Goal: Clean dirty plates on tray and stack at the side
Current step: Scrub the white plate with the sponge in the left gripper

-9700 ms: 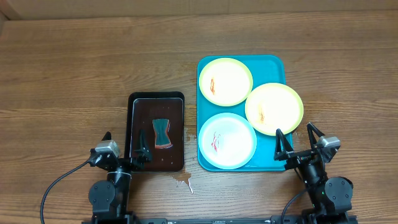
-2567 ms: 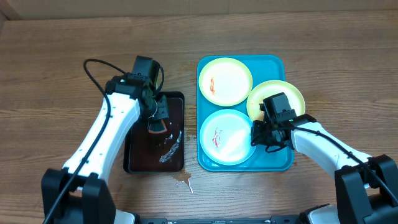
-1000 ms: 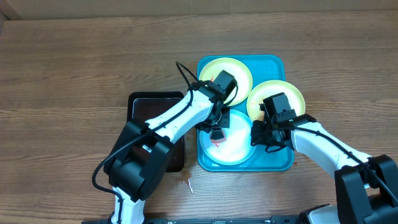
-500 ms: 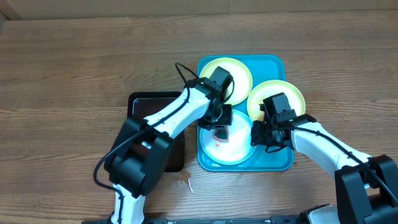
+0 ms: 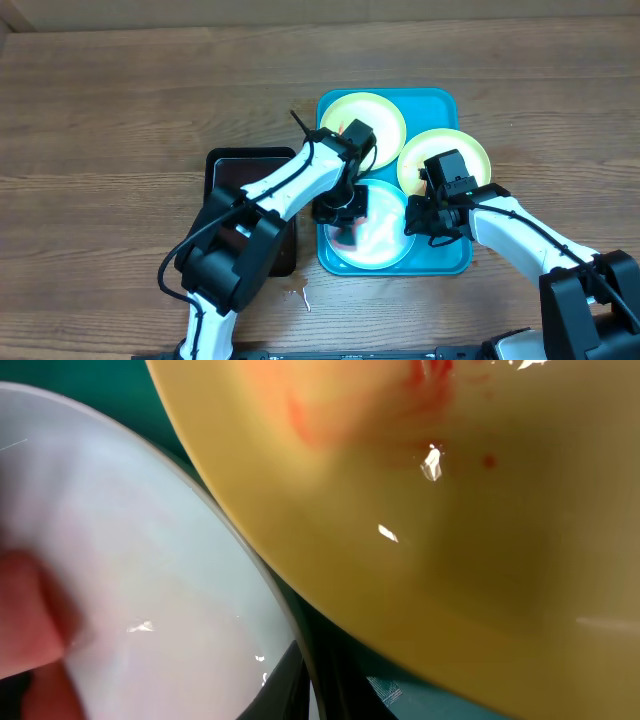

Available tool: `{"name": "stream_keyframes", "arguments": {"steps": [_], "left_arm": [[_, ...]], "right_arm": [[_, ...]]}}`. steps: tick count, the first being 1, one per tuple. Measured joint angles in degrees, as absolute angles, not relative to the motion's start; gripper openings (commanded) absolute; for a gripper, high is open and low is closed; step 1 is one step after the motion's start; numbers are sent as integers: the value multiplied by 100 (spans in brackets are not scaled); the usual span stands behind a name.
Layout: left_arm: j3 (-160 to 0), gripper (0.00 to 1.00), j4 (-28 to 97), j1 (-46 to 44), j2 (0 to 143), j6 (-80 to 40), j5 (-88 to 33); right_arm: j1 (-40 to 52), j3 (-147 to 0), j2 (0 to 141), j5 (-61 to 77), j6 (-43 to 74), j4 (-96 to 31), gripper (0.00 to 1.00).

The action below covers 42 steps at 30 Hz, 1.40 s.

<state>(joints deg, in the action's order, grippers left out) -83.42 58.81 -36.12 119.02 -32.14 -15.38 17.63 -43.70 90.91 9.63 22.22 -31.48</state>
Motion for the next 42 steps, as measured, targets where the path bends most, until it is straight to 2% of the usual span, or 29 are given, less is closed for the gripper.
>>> {"name": "stream_keyframes", "arguments": {"steps": [4,8,17,26,31,42], "left_arm": [[-8342,4,6265,-3612,11861,-3271,-873],[-8342,4,6257,-3614,11858,-3273,-770],[-8329,4,5116,-3879,11858,-3240,-1688],[-8329,4,5577,-4091,11858,-3225,-2104],[-8331,4,6136,-3968,11858,-3269,-1509],[-8431,4,6298,-3811,11850,-3409,174]], "right_arm": [[1761,-4370,9091,965,2224,-3142,8],[1761,-4370,9091,963,2222,-3138,8],[1763,-4370,9091,963,2224,-3133,8],[1763,-4370,9091,963,2222,-3131,7],[1763,-4370,9091,969,2224,-3131,7],[1772,-4370,9091,1039,2228,-3107,7]]}}
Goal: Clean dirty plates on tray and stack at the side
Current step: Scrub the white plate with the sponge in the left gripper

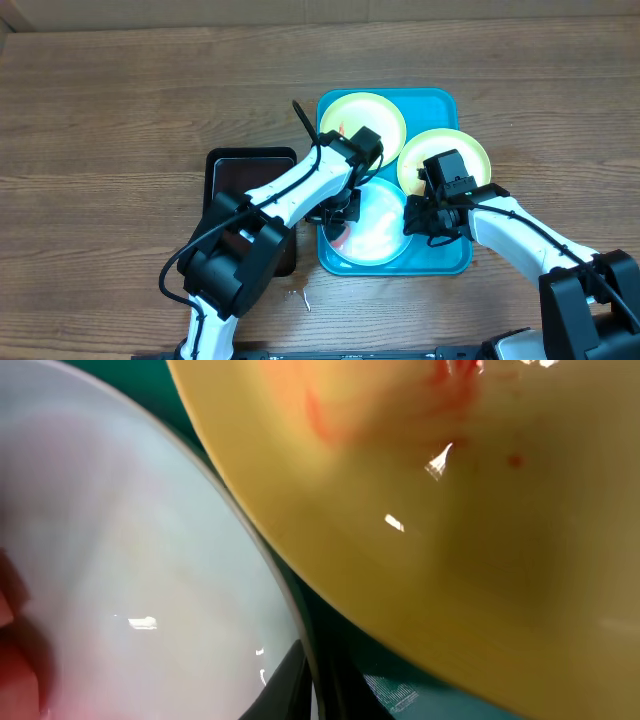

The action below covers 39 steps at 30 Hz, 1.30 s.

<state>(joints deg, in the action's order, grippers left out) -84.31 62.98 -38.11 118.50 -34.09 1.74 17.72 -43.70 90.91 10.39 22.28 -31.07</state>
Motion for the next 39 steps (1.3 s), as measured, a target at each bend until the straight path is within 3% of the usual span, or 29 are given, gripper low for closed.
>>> {"name": "stream_keyframes", "arguments": {"steps": [6,15,25,30,39], "left_arm": [[-8554,4,5889,-3802,11850,-3398,211],[-8556,4,4969,-3789,11900,-3242,-1398],[-8597,4,4971,-3817,12269,-3133,-2744],[-8604,4,5367,-3826,12250,-3111,-2567],[-8602,4,6198,-3618,11990,-3114,-832]], "right_arm": [[1772,-4370,9091,1048,2228,-3098,7],[1774,-4370,9091,1050,2231,-3094,7],[1765,-4370,9091,980,2226,-3133,7],[1765,-4370,9089,978,2226,-3135,7],[1765,-4370,9089,978,2231,-3133,7]]}}
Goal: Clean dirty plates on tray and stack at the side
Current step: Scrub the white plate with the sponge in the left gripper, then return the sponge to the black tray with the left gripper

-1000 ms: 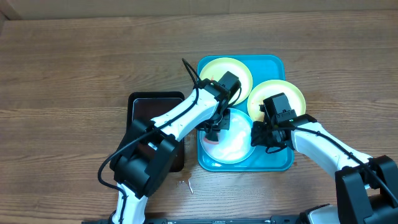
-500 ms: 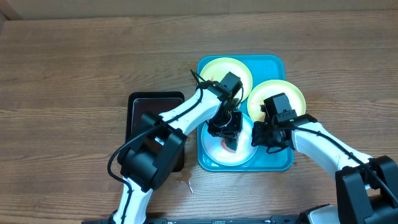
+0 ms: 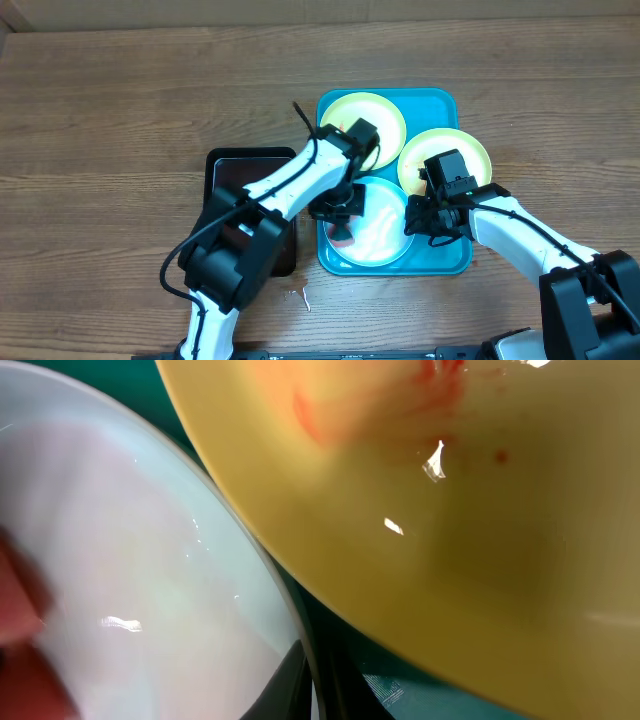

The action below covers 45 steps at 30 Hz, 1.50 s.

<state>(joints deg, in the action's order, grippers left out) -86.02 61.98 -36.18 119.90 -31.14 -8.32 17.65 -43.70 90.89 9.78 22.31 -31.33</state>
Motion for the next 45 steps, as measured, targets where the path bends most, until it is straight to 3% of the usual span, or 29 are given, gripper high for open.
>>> {"name": "stream_keyframes", "arguments": {"steps": [8,19,23,28,31,32,35,39,43,45], "left_arm": [[-8584,4,6285,-3448,11679,-3120,-484],[-8597,4,6945,-2687,9056,-3118,3],[-8405,4,6995,-2161,9135,-3118,373],[-7133,6,6184,-1476,9568,-3118,412],[-6635,21,5870,-1345,9758,-3118,364],[-6569,36,5870,-1339,9784,-3120,360],[-6582,56,5867,-1341,9776,-3118,318],[-6744,72,6119,-1341,9686,-3094,301],[-7345,99,6497,-1310,9185,-3044,285],[-7738,100,6711,-1166,8790,-3004,276]], "right_arm": [[1765,-4370,9089,993,2231,-3127,7],[1767,-4370,9089,998,2228,-3127,7],[1765,-4370,9089,996,2226,-3124,7],[1765,-4370,9089,1000,2228,-3122,7],[1767,-4370,9089,1000,2231,-3118,4],[1765,-4370,9089,1002,2231,-3111,4],[1765,-4377,9085,1007,2224,-3146,4],[1767,-4628,9085,980,2228,-3782,4],[1769,-5371,9091,851,2115,-4619,4],[1846,-6005,9091,694,1918,-5098,4]]}}
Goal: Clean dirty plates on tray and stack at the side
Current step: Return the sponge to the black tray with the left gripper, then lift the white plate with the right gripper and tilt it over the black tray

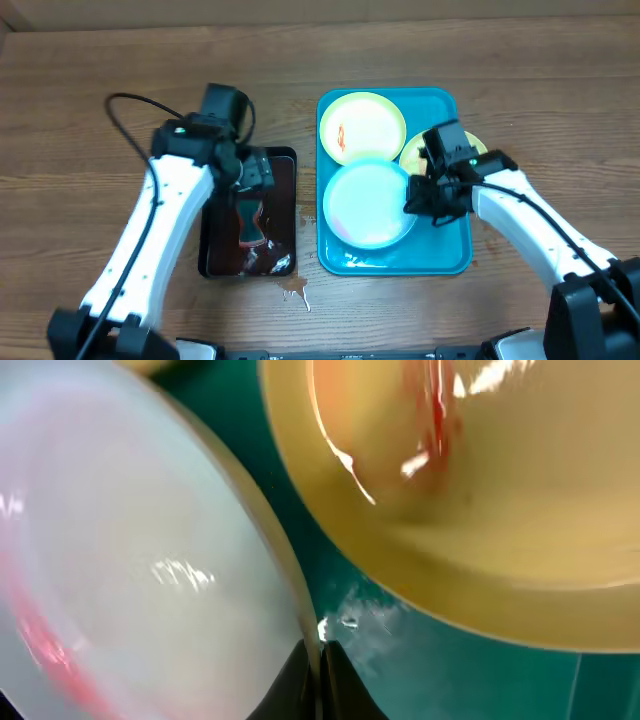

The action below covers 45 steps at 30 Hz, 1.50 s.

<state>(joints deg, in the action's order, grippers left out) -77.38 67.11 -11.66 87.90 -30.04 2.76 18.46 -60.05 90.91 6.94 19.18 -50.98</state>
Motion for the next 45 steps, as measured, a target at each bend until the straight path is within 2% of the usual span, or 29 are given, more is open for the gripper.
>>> {"name": "stream_keyframes", "arguments": {"steps": [4,7,16,21,36,45], "left_arm": [[-8329,100,7096,-768,8265,-3006,257],[-8654,100,7253,-451,7905,-3006,233],[-8873,100,7367,-246,7170,-3006,19],[-8884,100,7548,-246,7070,-3004,-43],[-8886,100,7649,-246,7070,-3004,-45],[-8886,100,7649,-246,7070,-3004,-45]], "right_arm": [[2316,-7146,9102,123,1619,-5494,4],[2849,-7723,9102,-325,1457,-5325,4],[4637,-7856,9268,-1387,1321,-3852,4],[5468,-7865,10095,-2362,1321,-3452,4],[6530,-7865,9968,-5559,1297,-3387,4],[6643,-7865,9968,-6178,987,-3382,4]]}}
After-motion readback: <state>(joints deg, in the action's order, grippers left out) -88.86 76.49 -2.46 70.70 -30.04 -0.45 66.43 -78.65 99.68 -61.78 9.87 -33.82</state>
